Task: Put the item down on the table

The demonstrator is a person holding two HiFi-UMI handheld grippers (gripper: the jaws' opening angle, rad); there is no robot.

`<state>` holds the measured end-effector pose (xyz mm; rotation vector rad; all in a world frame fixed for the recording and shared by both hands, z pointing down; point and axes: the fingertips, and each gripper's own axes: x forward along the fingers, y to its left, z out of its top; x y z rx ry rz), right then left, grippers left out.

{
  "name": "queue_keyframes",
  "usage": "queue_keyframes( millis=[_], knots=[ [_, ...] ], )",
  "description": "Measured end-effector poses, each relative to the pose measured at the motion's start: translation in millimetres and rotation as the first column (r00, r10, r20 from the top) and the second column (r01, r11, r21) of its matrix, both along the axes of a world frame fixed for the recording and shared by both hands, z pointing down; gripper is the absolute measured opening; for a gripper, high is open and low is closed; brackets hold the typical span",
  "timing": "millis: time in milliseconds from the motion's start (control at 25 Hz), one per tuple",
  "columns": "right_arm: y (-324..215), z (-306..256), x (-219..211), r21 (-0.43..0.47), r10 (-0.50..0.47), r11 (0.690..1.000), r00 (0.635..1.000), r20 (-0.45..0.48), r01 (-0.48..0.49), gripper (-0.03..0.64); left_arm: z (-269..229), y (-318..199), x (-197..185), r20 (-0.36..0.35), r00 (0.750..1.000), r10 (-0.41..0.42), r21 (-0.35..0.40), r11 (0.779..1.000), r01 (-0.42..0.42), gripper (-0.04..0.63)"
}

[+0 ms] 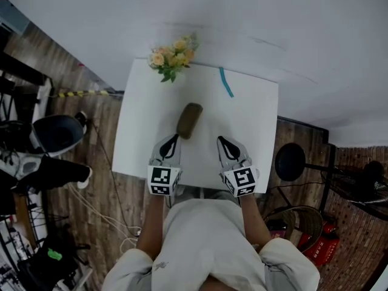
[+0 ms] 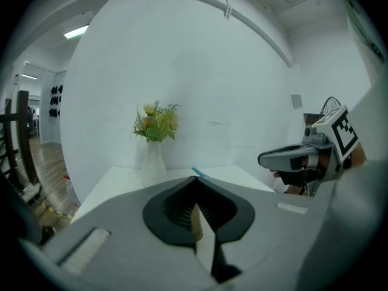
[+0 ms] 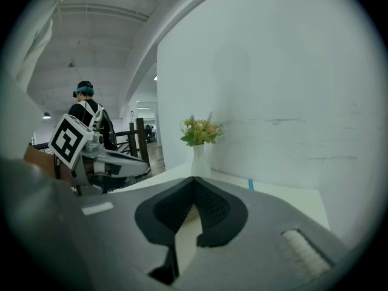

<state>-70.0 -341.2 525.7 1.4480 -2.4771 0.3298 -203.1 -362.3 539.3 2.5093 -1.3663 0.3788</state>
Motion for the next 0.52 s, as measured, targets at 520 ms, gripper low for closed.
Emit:
queue_keyframes(
  millis=[520],
  knots=[
    [4.1,-13.3,-2.3,0.024,-0.015,1.000,1.000,-0.002,0.015,0.003,-12.5,3.9,8.4,-0.002,1.000,0.008,0.021,1.000,-0.008,0.012]
  ],
)
